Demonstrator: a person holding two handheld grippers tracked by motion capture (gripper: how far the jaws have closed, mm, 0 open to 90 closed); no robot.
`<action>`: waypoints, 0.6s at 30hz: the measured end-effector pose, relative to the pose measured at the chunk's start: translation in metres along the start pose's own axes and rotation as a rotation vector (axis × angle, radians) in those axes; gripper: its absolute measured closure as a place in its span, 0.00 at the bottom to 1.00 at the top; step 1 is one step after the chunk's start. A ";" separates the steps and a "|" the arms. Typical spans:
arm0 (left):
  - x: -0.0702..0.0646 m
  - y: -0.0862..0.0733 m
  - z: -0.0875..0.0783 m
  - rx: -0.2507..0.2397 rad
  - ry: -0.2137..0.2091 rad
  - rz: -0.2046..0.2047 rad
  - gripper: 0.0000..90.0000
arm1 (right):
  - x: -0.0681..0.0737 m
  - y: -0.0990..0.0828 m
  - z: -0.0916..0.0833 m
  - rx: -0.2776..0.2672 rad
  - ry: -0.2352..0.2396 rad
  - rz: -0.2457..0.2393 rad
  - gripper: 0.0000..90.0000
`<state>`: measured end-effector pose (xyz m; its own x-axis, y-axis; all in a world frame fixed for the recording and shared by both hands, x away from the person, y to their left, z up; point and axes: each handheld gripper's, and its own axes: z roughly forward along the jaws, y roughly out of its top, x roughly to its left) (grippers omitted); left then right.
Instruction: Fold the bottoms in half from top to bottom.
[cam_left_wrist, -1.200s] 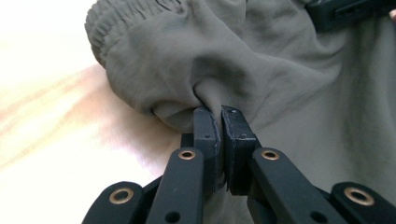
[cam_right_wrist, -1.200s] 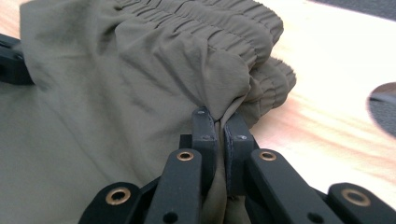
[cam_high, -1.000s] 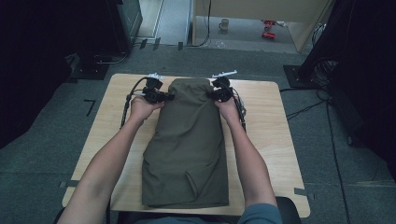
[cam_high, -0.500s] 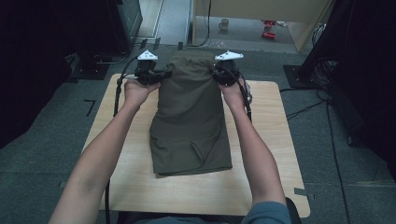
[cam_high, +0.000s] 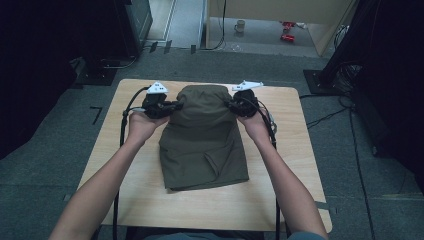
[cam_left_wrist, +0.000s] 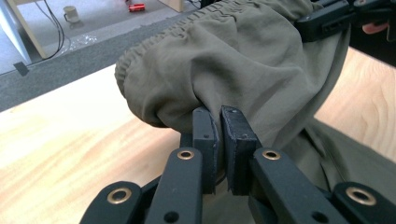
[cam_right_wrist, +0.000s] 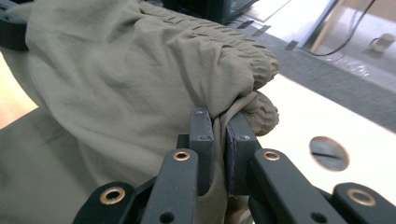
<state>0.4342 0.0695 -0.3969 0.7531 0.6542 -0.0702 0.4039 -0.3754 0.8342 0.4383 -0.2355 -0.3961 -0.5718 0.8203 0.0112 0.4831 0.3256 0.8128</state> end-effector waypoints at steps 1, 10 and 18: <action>-0.005 -0.004 -0.001 0.009 0.004 0.025 0.95 | 0.002 -0.005 -0.002 0.002 0.012 0.004 0.93; -0.026 -0.054 0.000 0.053 -0.082 -0.053 0.95 | 0.016 -0.055 -0.005 0.041 0.083 0.047 0.91; -0.024 -0.093 0.009 0.125 -0.179 -0.142 0.95 | 0.027 -0.096 0.001 0.092 0.132 0.100 0.90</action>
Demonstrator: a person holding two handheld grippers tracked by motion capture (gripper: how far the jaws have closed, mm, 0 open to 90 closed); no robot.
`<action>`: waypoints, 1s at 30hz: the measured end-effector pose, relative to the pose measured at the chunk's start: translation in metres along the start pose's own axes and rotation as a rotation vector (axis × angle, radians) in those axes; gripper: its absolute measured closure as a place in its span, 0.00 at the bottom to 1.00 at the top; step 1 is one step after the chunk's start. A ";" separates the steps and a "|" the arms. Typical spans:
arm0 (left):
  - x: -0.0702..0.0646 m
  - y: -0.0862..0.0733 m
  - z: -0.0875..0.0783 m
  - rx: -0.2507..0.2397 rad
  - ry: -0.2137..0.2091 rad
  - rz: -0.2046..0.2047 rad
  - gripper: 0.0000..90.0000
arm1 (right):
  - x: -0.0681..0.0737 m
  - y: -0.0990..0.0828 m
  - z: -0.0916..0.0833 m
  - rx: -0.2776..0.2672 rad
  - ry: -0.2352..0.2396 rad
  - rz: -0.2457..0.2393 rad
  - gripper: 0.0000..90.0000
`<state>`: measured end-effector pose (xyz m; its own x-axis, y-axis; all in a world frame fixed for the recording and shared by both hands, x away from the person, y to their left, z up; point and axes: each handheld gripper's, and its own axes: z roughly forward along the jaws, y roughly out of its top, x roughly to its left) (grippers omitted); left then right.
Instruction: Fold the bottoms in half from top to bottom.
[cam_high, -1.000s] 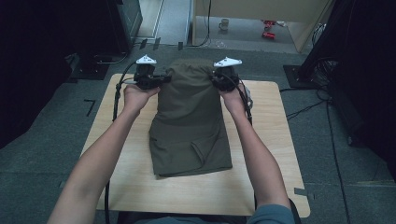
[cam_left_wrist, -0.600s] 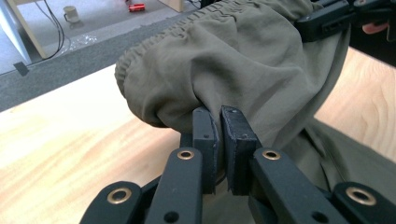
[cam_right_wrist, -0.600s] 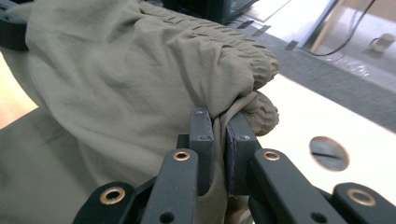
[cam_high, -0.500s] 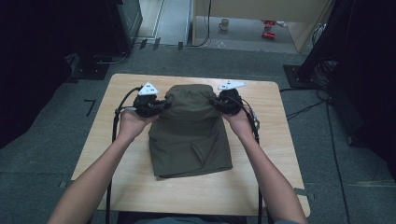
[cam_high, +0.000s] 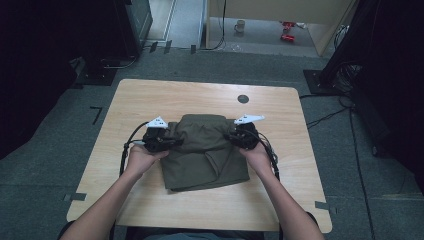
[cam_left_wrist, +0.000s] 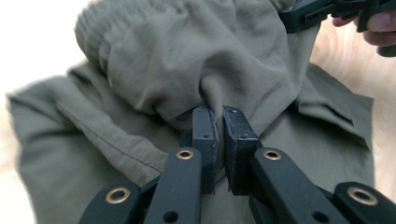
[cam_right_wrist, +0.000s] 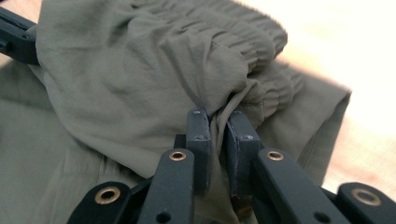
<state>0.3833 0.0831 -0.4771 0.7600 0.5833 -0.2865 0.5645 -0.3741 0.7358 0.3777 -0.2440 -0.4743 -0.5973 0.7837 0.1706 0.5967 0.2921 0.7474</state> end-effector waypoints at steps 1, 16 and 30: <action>0.001 -0.002 0.002 0.012 0.005 0.003 0.95 | 0.000 -0.004 0.001 0.005 0.005 0.001 0.90; 0.018 -0.010 0.024 0.065 0.107 0.051 0.95 | 0.007 -0.024 0.024 0.039 -0.017 -0.033 0.88; 0.018 0.000 -0.002 0.026 0.070 0.020 0.75 | 0.003 -0.014 0.007 0.037 0.013 -0.021 0.62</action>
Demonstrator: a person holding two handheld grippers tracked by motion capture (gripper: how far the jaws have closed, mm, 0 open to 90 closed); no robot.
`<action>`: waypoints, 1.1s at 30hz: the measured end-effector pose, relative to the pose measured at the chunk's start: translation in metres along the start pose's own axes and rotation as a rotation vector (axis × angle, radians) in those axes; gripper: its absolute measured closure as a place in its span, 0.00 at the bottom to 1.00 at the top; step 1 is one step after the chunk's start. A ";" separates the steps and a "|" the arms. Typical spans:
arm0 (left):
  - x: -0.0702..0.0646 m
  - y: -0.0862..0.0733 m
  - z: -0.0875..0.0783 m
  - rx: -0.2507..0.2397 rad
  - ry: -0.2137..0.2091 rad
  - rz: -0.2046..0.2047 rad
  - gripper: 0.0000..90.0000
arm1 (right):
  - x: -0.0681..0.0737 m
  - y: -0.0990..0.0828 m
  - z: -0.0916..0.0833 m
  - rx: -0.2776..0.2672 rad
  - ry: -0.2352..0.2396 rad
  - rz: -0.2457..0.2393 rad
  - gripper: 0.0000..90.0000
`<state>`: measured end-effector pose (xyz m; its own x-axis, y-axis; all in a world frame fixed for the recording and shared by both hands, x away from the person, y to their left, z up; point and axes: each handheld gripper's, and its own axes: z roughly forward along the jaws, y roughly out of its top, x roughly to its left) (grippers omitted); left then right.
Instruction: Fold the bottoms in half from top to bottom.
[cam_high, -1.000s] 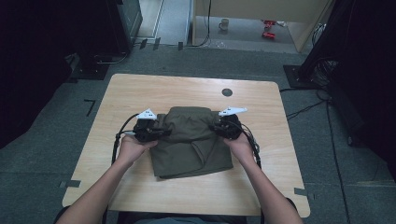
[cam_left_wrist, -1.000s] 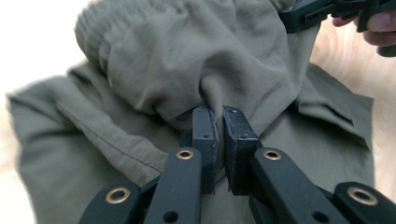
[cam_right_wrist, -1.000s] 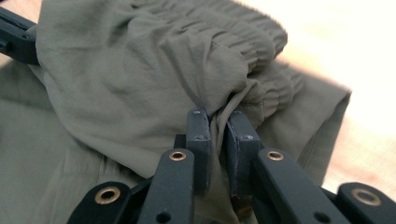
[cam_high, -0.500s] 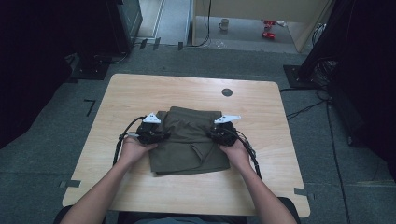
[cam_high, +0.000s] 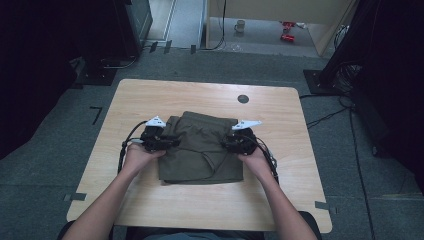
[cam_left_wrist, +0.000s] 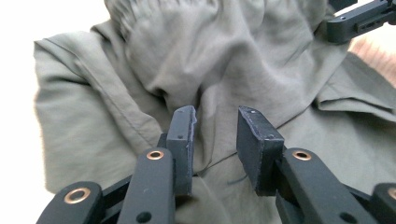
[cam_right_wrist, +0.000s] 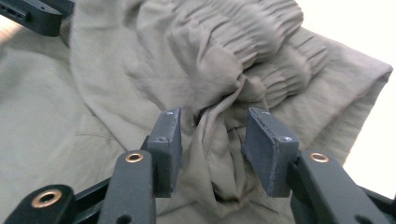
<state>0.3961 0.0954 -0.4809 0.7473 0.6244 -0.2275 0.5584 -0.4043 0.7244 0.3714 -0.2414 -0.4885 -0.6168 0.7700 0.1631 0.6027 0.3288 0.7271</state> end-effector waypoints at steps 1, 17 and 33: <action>0.002 0.002 -0.006 -0.016 -0.001 -0.003 0.75 | -0.002 0.001 -0.003 -0.006 0.005 0.003 0.62; 0.041 0.039 0.008 -0.041 0.024 -0.058 1.00 | -0.037 0.023 0.002 -0.060 -0.131 0.087 1.00; 0.059 0.038 0.048 0.048 0.041 -0.076 1.00 | -0.051 0.023 0.029 0.014 -0.128 0.146 1.00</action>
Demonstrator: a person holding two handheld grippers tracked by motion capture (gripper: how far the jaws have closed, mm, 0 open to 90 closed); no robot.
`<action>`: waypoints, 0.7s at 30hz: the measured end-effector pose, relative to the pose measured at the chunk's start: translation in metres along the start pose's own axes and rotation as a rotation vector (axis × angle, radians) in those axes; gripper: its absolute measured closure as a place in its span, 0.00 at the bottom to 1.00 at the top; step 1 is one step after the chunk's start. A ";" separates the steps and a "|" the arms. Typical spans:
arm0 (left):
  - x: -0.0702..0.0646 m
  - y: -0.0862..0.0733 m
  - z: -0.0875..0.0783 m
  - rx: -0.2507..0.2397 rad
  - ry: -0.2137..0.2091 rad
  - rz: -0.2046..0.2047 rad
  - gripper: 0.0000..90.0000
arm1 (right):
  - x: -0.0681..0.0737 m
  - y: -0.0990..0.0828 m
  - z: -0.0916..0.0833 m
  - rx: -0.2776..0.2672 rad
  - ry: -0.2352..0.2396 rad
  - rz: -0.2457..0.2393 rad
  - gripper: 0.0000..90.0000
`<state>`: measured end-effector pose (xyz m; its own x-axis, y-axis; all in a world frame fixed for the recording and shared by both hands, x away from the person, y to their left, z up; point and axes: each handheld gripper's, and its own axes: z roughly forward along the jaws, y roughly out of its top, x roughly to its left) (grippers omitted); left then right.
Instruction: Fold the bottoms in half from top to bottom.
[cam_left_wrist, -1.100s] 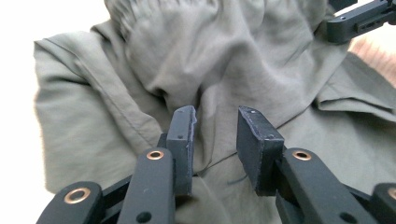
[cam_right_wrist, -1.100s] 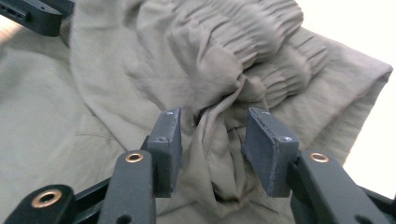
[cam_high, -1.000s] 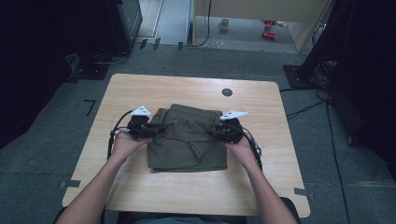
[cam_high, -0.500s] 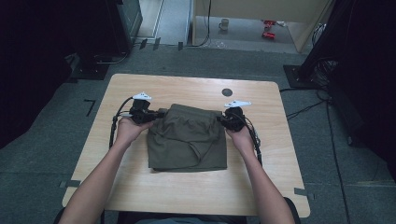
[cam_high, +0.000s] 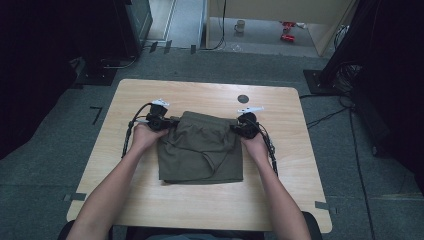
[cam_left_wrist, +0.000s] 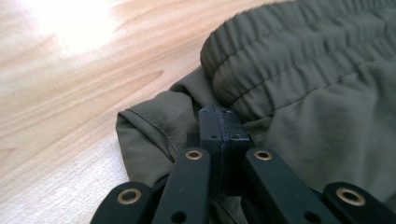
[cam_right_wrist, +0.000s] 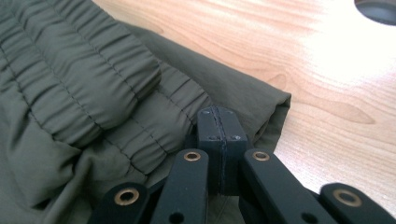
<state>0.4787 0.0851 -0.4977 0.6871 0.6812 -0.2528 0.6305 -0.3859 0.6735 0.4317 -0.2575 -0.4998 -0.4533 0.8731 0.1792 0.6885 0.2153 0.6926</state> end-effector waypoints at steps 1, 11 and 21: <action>0.000 -0.001 0.001 0.007 0.002 0.005 1.00 | 0.000 0.000 0.001 0.006 -0.001 -0.005 1.00; -0.001 -0.006 0.009 0.008 -0.001 0.020 1.00 | -0.002 -0.005 0.005 0.029 0.003 0.000 1.00; -0.005 -0.005 0.008 0.013 -0.005 0.025 1.00 | 0.004 -0.005 0.012 0.001 0.041 0.045 0.97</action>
<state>0.4750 0.0790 -0.5056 0.7044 0.6680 -0.2398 0.6178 -0.4108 0.6705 0.4327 -0.2498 -0.5111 -0.4448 0.8633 0.2387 0.7090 0.1765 0.6828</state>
